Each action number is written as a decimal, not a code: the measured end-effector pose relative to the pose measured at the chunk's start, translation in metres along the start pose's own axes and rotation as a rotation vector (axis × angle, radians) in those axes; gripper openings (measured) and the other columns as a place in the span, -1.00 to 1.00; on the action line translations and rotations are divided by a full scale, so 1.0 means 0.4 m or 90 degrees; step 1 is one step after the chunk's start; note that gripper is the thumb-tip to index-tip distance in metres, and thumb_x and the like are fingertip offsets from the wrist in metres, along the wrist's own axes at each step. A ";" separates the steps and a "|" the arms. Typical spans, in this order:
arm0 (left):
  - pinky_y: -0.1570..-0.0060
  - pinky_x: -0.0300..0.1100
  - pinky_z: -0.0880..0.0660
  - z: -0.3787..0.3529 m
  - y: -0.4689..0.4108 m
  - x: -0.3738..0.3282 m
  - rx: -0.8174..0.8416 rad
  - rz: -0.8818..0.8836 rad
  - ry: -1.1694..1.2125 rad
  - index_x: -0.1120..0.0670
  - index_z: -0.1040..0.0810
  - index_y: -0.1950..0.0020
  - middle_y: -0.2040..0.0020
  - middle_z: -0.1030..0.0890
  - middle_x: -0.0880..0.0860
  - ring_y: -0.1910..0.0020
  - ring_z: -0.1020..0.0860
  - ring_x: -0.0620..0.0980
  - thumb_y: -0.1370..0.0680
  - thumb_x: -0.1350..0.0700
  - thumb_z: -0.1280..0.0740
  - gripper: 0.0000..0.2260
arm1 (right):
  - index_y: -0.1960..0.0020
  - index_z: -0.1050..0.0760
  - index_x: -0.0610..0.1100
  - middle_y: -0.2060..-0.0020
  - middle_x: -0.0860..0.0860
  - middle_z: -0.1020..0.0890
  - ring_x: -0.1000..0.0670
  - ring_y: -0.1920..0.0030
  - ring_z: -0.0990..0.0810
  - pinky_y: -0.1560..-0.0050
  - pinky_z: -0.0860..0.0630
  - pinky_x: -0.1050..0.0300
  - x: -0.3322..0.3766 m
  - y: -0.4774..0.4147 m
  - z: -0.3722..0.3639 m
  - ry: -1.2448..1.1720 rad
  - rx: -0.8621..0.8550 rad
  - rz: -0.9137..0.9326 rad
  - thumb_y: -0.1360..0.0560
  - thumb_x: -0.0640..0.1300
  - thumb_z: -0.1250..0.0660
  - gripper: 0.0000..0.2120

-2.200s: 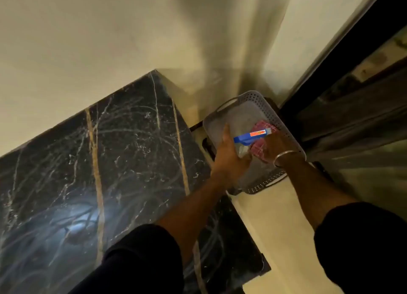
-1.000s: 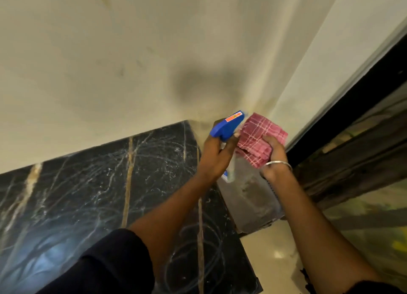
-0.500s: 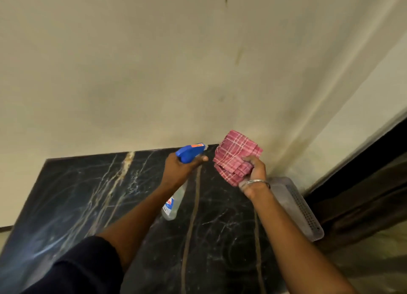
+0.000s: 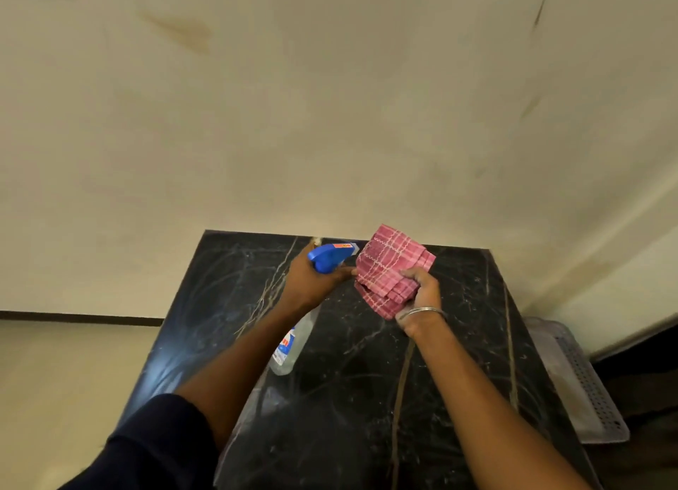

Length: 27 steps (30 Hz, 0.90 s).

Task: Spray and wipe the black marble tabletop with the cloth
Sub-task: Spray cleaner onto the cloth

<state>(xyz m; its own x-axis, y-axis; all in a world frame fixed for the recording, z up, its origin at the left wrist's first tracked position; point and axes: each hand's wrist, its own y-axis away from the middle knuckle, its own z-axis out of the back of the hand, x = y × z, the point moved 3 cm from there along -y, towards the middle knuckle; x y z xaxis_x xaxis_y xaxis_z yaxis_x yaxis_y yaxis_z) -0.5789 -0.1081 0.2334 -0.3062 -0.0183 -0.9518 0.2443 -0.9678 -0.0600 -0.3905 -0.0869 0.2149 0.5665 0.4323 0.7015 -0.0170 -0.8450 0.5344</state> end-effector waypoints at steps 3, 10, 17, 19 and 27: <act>0.25 -0.39 -0.44 0.030 0.004 0.012 -0.024 0.004 -0.006 0.15 -0.56 -0.02 0.21 -0.56 -0.01 0.31 -0.52 -0.20 -0.38 0.03 -0.55 -0.67 | -0.08 -0.56 -0.14 -0.03 -0.15 -0.67 -0.21 -0.07 -0.60 -0.15 -0.52 -0.20 -0.009 -0.004 -0.011 0.027 0.009 -0.006 -0.40 -0.23 -0.36 -0.75; 0.25 -0.42 -0.39 0.031 0.018 0.023 -0.036 0.010 -0.082 0.18 -0.54 -0.04 0.17 -0.53 -0.01 0.27 -0.52 -0.16 -0.36 0.00 -0.55 -0.61 | 0.09 -0.55 -0.12 0.15 -0.11 -0.66 -0.19 0.04 -0.60 -0.24 -0.47 -0.25 -0.003 -0.010 -0.020 0.048 0.034 -0.009 -0.45 -0.27 -0.30 -0.90; 0.30 -0.41 -0.38 0.026 0.047 0.003 -0.069 0.002 -0.094 0.11 -0.53 0.00 0.28 -0.49 -0.07 0.36 -0.46 -0.18 -0.41 0.04 -0.52 -0.71 | 0.04 -0.54 -0.13 0.14 -0.11 -0.67 -0.20 0.01 -0.61 -0.23 -0.48 -0.24 -0.010 -0.022 -0.047 0.054 0.075 -0.030 -0.46 -0.23 -0.31 -0.90; 0.34 -0.43 -0.40 0.038 0.053 0.000 -0.074 -0.002 -0.095 0.09 -0.54 0.00 0.28 -0.51 -0.06 0.37 -0.47 -0.19 -0.42 0.05 -0.51 -0.75 | 0.03 -0.55 -0.13 0.16 -0.11 -0.67 -0.18 0.04 -0.61 -0.21 -0.49 -0.22 -0.022 -0.021 -0.055 0.053 0.080 -0.035 -0.46 -0.23 -0.32 -0.90; 0.27 -0.29 -0.49 0.113 0.048 0.051 -0.132 0.024 -0.079 0.15 -0.57 0.01 0.21 -0.60 0.12 0.30 -0.55 -0.05 -0.45 0.11 -0.48 -0.80 | 0.02 -0.56 -0.14 0.15 -0.11 -0.68 -0.19 0.04 -0.62 -0.18 -0.51 -0.21 -0.082 -0.025 -0.110 0.059 0.086 -0.052 -0.45 -0.22 -0.31 -0.87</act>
<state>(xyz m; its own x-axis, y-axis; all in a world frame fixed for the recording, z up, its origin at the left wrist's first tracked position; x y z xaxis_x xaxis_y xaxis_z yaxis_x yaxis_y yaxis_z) -0.6219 -0.1383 0.2265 -0.4015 -0.0965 -0.9108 0.4375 -0.8938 -0.0982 -0.4452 -0.0788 0.2072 0.4835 0.5232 0.7018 0.1407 -0.8377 0.5276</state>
